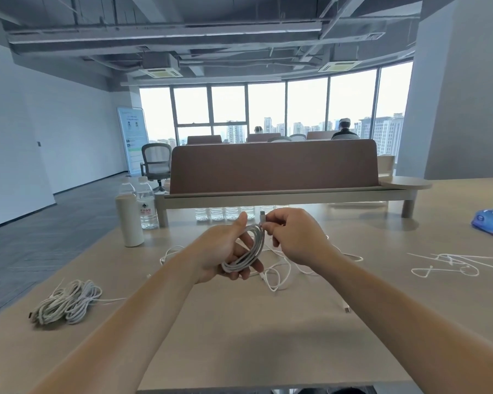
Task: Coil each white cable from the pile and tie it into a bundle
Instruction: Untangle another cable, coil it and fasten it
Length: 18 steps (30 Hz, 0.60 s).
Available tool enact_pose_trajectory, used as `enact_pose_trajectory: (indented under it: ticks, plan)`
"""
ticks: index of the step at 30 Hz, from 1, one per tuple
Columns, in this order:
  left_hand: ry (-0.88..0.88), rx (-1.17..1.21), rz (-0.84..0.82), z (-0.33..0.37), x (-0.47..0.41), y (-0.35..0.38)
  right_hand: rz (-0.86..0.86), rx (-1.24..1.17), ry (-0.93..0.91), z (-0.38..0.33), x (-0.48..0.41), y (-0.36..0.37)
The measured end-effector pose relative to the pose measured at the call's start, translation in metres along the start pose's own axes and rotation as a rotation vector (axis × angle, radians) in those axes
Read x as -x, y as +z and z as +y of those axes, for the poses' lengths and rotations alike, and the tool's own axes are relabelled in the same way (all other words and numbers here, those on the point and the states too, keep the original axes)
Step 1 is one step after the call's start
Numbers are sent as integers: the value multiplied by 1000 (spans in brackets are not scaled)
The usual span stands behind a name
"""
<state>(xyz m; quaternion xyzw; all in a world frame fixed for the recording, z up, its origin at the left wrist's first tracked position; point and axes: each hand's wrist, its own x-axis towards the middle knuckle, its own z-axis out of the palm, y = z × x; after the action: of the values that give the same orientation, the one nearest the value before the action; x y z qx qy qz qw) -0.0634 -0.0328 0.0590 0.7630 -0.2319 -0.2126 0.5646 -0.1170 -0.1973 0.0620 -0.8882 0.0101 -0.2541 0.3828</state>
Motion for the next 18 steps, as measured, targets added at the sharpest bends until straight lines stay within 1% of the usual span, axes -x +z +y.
enact_pose_trajectory:
  ticks: [3, 7, 12, 18]
  plan:
    - [0, -37, -18, 0, 2, 1, -31, 39, -6, -3, 2, 1]
    - [-3, -85, -10, -1, 2, 0, -117, -3, -12, -12, 5, -2]
    - [13, -57, 3, -1, 2, -2, -25, -5, -35, -13, 5, 5]
    - [-12, 0, -7, 2, 4, 0, -90, -10, -80, -12, 4, 4]
